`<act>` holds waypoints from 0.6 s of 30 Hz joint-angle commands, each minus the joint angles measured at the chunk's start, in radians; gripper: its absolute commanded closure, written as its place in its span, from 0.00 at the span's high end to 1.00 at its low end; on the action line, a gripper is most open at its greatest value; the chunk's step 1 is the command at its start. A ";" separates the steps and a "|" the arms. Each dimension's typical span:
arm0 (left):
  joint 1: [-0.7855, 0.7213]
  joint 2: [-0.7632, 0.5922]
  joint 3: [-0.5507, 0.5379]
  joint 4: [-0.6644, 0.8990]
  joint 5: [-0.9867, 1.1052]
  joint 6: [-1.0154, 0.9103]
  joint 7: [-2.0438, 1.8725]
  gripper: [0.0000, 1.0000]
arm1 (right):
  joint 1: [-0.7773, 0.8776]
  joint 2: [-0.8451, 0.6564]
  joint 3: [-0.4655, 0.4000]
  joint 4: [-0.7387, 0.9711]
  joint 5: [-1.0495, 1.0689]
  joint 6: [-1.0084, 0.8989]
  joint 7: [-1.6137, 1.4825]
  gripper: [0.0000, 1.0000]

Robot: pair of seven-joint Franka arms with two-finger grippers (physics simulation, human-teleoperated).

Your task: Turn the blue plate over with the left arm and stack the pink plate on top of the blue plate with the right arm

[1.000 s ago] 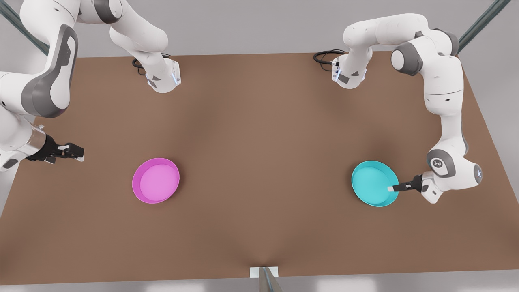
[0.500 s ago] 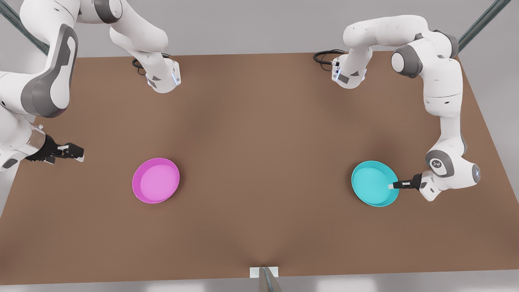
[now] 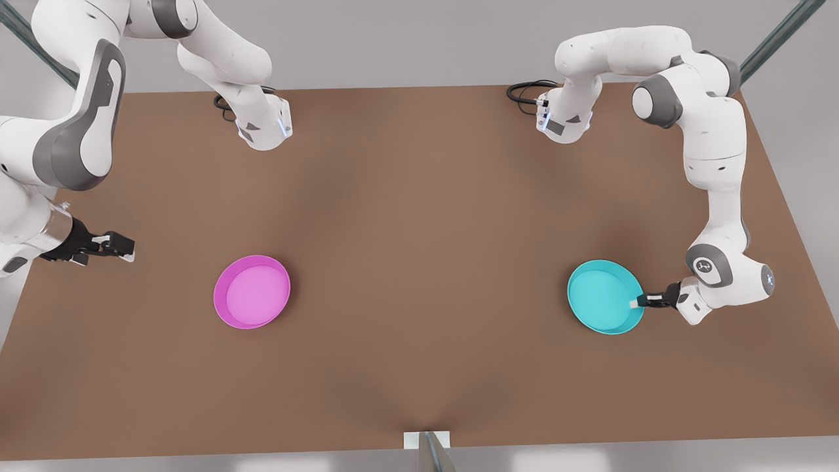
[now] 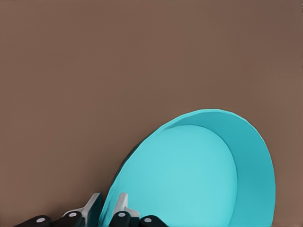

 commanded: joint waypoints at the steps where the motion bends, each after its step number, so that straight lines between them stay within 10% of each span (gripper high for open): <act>1: 0.000 0.000 0.000 0.000 -0.003 0.001 0.000 0.32 | -0.001 0.000 0.000 0.000 0.000 0.000 0.000 1.00; 18: 0.000 -0.003 -0.006 0.006 -0.005 -0.011 -0.001 0.21 | -0.001 0.001 0.000 0.002 0.000 0.002 0.000 1.00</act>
